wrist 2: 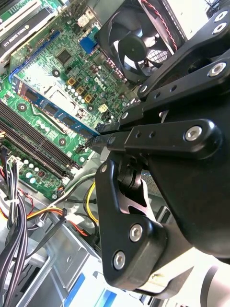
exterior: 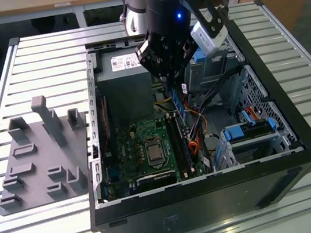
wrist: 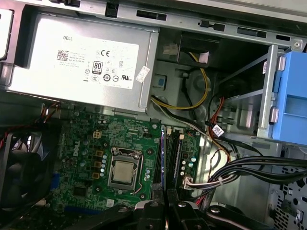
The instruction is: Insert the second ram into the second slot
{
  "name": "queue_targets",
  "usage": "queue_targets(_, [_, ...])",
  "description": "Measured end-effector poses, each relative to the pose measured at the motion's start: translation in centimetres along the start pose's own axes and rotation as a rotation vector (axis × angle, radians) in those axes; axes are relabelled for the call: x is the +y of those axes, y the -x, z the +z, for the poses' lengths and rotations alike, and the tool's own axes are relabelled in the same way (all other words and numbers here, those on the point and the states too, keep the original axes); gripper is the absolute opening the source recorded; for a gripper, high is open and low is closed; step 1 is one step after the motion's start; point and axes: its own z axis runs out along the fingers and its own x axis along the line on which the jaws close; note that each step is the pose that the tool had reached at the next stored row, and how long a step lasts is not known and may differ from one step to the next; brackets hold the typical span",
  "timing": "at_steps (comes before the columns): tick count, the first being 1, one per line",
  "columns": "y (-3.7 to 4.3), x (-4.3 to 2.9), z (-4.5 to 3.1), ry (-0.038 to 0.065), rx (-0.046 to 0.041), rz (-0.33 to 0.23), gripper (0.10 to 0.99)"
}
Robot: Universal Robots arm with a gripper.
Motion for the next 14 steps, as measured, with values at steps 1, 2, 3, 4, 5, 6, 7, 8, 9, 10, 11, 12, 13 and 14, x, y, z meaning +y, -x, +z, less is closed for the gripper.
queue_targets(1, [0.00, 0.00, 0.02, 0.000, 0.0000, 0.000, 0.137])
queue_targets(2, [0.00, 0.00, 0.04, 0.000, 0.0000, 0.000, 0.137])
queue_targets(3, [0.00, 0.00, 0.07, 0.000, -0.0001, 0.000, 0.137])
queue_targets(4, [0.00, 0.00, 0.09, 0.000, -0.0001, 0.001, 0.137])
queue_targets(5, [0.00, 0.00, 0.11, 0.000, 0.0000, 0.001, 0.137])
queue_targets(6, [0.00, 0.00, 0.13, 0.000, 0.0000, 0.001, 0.137])
queue_targets(7, [0.00, -0.01, 0.15, 0.000, 0.0000, 0.001, 0.137])
queue_targets(8, [0.00, -0.01, 0.17, 0.000, -0.0001, 0.001, 0.137])
queue_targets(9, [0.00, -0.01, 0.19, 0.000, 0.0000, 0.001, 0.137])
queue_targets(10, [0.00, -0.01, 0.21, 0.000, -0.0001, 0.001, 0.137])
queue_targets(11, [0.00, -0.01, 0.23, 0.000, -0.0001, 0.002, 0.137])
queue_targets(12, [0.00, -0.01, 0.26, 0.000, -0.0001, 0.002, 0.137])
queue_targets(13, [0.00, -0.01, 0.28, 0.000, -0.0001, 0.002, 0.137])
queue_targets(14, [0.00, -0.01, 0.30, 0.000, -0.0001, 0.002, 0.137])
